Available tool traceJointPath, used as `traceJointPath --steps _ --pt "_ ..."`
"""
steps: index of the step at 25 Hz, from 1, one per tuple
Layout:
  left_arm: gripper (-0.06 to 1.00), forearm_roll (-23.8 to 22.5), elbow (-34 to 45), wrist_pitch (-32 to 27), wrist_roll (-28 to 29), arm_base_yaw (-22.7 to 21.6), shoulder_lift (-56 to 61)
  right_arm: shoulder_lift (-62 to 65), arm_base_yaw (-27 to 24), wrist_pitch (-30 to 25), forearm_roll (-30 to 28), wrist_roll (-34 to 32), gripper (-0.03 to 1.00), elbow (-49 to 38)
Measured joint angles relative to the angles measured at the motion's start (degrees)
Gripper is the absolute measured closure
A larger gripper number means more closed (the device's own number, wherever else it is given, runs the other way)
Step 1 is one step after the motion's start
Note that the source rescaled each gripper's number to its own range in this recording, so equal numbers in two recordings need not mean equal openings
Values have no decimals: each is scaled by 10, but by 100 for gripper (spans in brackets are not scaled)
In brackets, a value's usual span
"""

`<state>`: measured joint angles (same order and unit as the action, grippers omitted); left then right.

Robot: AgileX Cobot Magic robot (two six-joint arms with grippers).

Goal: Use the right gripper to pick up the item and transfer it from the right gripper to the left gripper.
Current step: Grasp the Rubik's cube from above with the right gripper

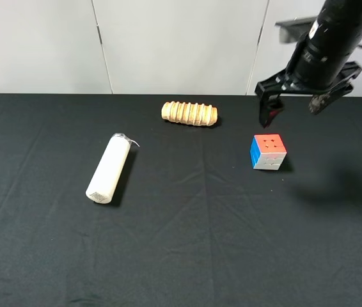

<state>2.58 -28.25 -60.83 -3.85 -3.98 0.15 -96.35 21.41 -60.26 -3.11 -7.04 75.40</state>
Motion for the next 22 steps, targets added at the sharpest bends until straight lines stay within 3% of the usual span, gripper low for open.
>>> traceJointPath --steps 12,22 --pt "6 0 0 0 0 0 0 -86 -2 65 -6 0 -3 3" --pt "6 0 0 0 0 0 0 -127 -60 88 22 3 -3 5"
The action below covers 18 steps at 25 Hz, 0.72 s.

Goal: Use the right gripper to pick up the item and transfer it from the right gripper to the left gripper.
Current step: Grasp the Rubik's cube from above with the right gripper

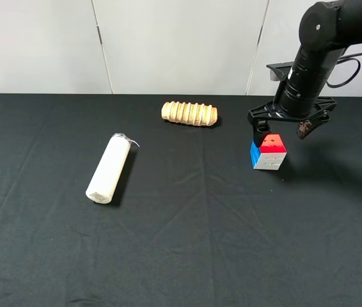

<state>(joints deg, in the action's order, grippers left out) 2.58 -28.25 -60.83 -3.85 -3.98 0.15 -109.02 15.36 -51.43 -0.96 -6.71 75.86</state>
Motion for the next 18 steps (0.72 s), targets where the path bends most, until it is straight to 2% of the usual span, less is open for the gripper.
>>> traceJointPath --steps 5,18 --pt "6 0 0 0 0 0 0 -17 -5 10 23 12 -3 0" --pt "6 0 0 0 0 0 0 -62 -5 49 27 14 -3 0"
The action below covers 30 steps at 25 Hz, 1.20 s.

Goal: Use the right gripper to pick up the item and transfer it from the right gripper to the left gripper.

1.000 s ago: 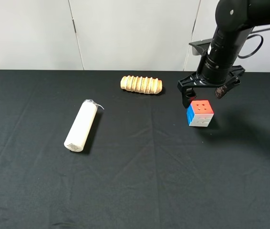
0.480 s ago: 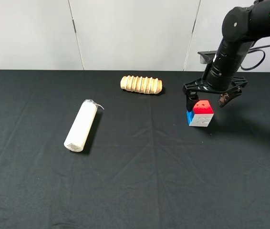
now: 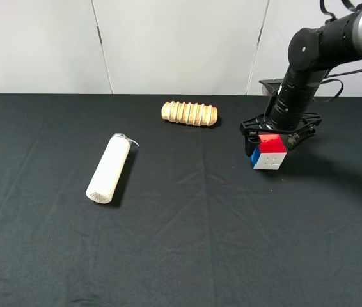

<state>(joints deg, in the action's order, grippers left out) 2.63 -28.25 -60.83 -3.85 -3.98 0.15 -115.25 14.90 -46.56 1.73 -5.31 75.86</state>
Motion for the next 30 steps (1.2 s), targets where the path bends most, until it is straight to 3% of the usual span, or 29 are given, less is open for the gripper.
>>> traceJointPath --steps 16,18,19,21,23,30 --pt "6 0 0 0 0 0 0 -17 0 18 0 0 -3 0" --pt "6 0 0 0 0 0 0 -17 0 18 0 0 8 0" --pt "6 0 0 0 0 0 0 -17 0 19 0 0 19 0" --pt "6 0 0 0 0 0 0 -17 0 19 0 0 49 0" --pt "6 0 0 0 0 0 0 -17 0 22 0 0 95 0" --pt "6 0 0 0 0 0 0 -17 0 27 0 0 97 0"
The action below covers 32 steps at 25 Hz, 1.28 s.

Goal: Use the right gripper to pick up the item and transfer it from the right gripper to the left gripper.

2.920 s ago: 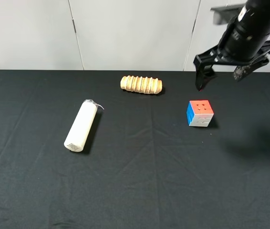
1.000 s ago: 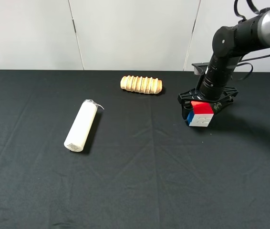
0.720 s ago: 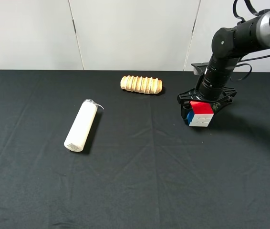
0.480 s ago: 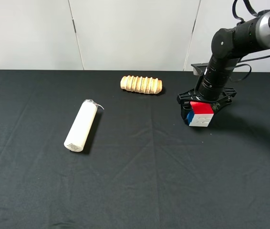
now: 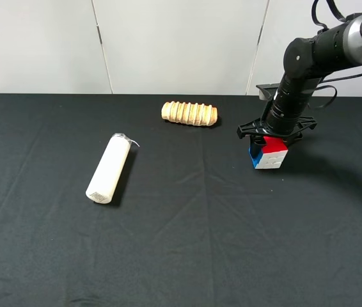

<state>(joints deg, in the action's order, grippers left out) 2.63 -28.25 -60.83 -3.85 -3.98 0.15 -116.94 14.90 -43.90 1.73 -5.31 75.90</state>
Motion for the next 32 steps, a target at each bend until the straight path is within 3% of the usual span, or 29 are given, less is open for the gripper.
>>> traceJointPath --steps 17,26,32 --pt "6 0 0 0 0 0 0 90 0 -50 0 0 97 0" --pt "6 0 0 0 0 0 0 165 0 -121 1 29 97 0" --pt "6 0 0 0 0 0 0 214 0 -167 37 64 97 0"
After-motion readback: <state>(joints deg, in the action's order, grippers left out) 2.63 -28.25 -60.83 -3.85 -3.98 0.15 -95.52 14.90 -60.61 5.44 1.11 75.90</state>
